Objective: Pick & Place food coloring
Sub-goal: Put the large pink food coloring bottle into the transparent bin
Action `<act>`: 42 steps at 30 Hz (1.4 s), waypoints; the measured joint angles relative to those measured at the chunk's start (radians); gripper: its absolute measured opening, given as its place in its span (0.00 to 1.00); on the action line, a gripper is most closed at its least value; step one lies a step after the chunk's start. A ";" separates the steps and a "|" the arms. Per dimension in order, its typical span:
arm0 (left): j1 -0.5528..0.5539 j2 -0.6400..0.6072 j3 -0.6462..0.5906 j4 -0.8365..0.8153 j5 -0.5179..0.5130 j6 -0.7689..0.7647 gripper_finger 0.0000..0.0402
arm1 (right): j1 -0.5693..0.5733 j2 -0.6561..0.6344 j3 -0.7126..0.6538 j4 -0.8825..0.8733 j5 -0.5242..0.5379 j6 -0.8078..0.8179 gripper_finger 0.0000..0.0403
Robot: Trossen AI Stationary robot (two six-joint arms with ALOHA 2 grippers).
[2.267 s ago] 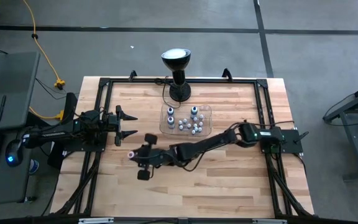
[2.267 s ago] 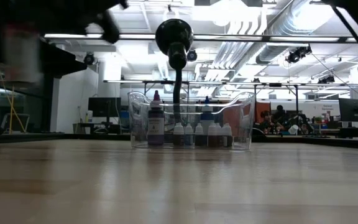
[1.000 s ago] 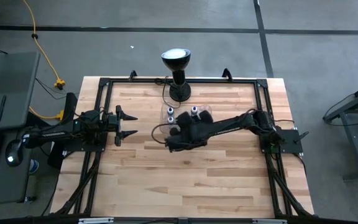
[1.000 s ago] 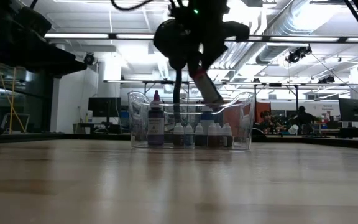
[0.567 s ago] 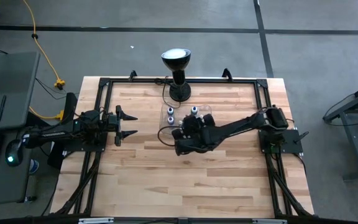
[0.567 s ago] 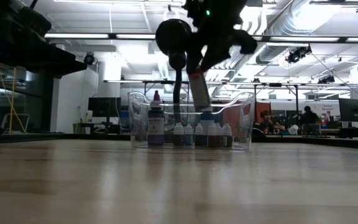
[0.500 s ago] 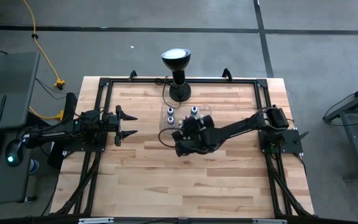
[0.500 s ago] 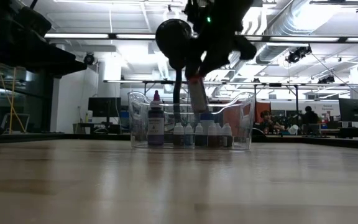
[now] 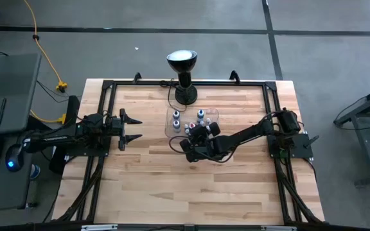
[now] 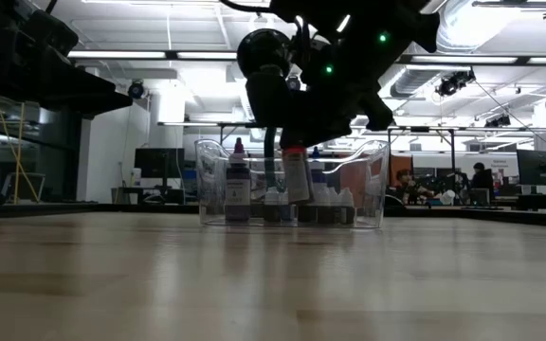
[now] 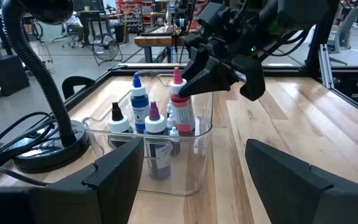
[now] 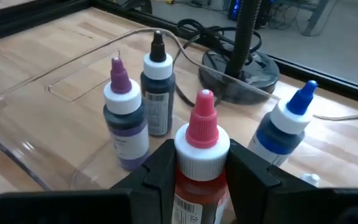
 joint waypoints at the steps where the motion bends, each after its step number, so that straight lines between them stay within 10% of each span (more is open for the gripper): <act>1: 0.000 0.000 0.000 0.000 0.000 0.000 0.69 | -0.002 0.000 -0.007 0.014 0.000 0.000 0.26; 42: 0.000 0.000 0.000 0.000 0.000 0.000 0.69 | -0.066 0.001 -0.044 0.165 -0.141 -0.149 0.30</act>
